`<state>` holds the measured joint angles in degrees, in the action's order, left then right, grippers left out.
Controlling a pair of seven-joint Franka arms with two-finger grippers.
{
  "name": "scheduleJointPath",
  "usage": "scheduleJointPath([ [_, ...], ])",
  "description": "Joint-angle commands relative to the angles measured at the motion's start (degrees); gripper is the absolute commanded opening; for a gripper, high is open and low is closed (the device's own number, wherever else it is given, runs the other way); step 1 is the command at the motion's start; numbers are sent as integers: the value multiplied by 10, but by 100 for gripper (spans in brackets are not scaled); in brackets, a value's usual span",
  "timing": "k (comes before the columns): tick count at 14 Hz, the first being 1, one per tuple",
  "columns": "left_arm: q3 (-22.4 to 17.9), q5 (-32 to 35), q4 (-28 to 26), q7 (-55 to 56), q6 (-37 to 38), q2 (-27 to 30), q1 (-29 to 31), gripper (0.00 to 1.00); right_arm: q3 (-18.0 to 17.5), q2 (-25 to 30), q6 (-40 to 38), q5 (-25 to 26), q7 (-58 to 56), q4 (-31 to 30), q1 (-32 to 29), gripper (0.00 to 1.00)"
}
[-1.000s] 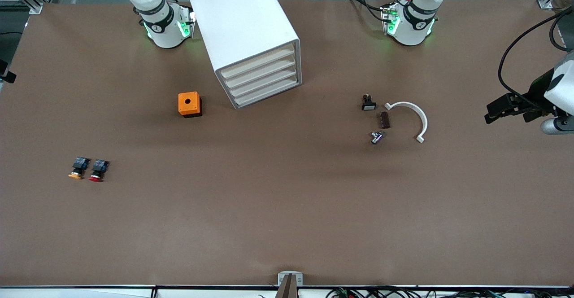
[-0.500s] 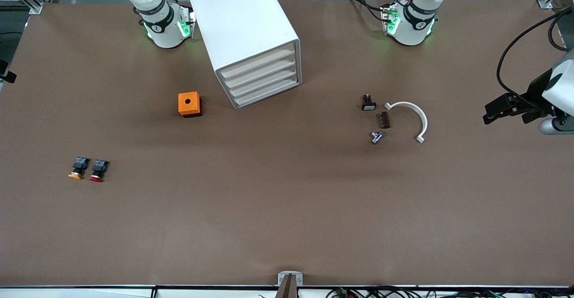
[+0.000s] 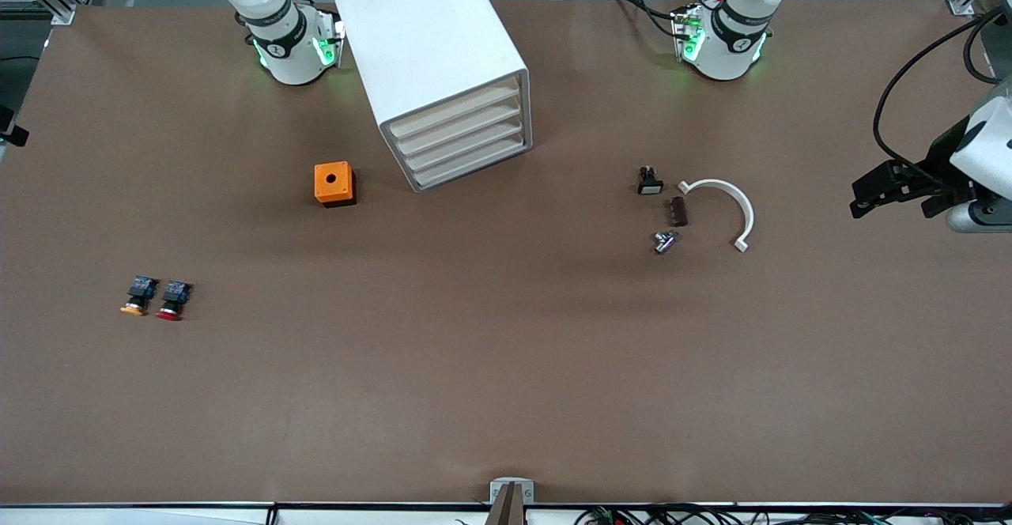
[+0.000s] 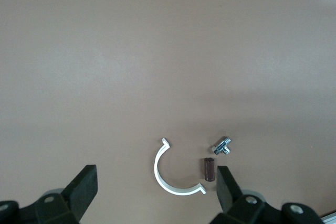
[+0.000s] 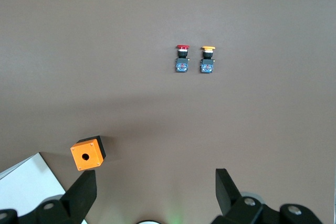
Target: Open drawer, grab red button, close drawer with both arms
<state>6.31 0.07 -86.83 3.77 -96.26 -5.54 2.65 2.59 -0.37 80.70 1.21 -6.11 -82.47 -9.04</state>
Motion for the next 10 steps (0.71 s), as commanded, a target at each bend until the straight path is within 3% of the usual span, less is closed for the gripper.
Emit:
scheduleJointPath([
  [1, -10, 14, 8, 3, 11, 1, -9, 100, -5, 34, 32, -5, -3, -43, -4, 100],
  [10, -18, 5, 9, 1, 11, -2, -11, 100, -9, 46, 58, 4, -4, -59, 7, 100],
])
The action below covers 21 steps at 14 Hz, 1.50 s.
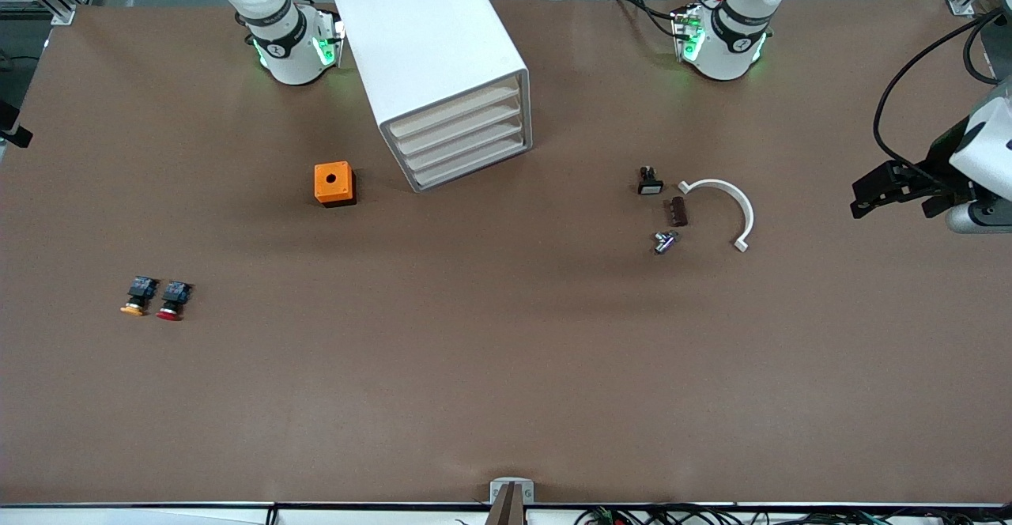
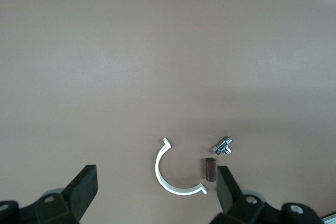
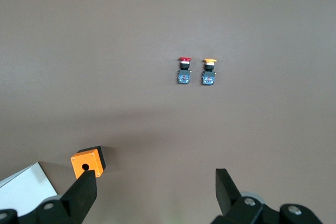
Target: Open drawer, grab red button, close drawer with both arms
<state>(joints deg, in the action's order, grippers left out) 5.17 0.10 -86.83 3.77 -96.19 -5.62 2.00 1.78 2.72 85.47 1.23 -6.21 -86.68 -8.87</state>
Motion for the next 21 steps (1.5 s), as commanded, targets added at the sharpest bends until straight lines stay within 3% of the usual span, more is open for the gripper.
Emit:
scheduleJointPath([
  [1, -7, 2, 10, 0, 10, 0, -4, 100, -1, 15, 10, 3, -3, -16, 5, 100],
  [21, -6, -2, 12, 2, 38, 3, -6, 100, 1, 15, 7, 15, -1, -15, 14, 100],
])
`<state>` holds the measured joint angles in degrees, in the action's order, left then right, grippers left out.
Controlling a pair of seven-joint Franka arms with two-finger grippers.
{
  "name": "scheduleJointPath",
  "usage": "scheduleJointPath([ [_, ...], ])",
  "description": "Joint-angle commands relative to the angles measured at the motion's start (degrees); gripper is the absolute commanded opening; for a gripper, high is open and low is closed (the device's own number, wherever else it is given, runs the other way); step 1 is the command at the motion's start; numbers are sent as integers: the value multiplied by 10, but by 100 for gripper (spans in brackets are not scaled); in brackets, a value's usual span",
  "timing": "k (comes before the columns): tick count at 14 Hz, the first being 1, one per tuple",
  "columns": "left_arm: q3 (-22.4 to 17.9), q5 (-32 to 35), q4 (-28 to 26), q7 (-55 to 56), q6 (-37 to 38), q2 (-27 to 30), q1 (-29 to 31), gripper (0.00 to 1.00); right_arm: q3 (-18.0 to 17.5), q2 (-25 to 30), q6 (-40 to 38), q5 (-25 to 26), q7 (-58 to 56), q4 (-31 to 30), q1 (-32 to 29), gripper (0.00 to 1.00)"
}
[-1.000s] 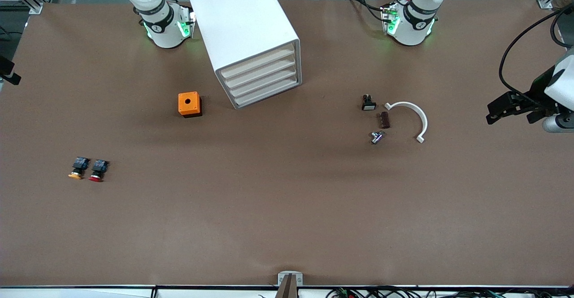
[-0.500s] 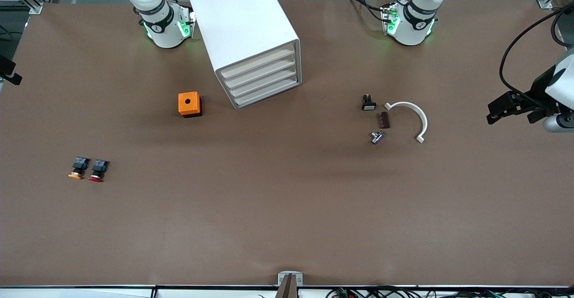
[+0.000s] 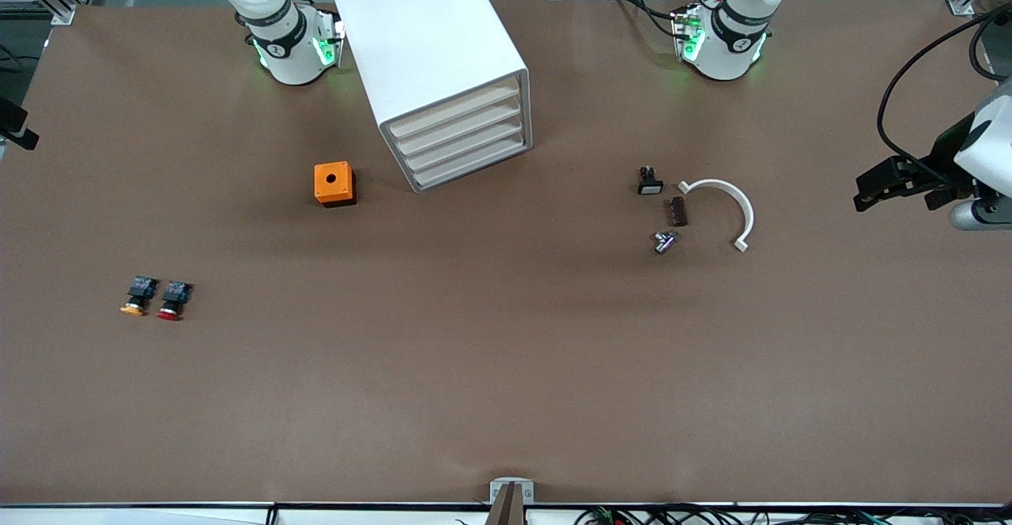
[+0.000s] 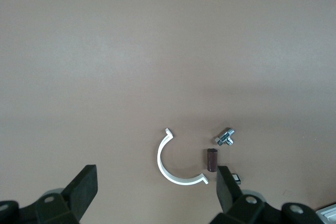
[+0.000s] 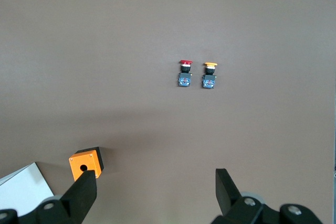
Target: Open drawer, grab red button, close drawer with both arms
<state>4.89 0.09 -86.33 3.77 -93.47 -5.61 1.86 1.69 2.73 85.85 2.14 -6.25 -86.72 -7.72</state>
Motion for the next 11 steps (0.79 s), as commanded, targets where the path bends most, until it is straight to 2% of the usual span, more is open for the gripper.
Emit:
scheduleJointPath([
  [1, -3, -2, 7, 2, 11, 2, -5, 100, 2, 15, 3, 6, -1, -14, 3, 100],
  [11, -3, -2, 7, 2, 12, 2, -3, 100, 2, 14, 1, 4, -1, -14, 2, 100],
])
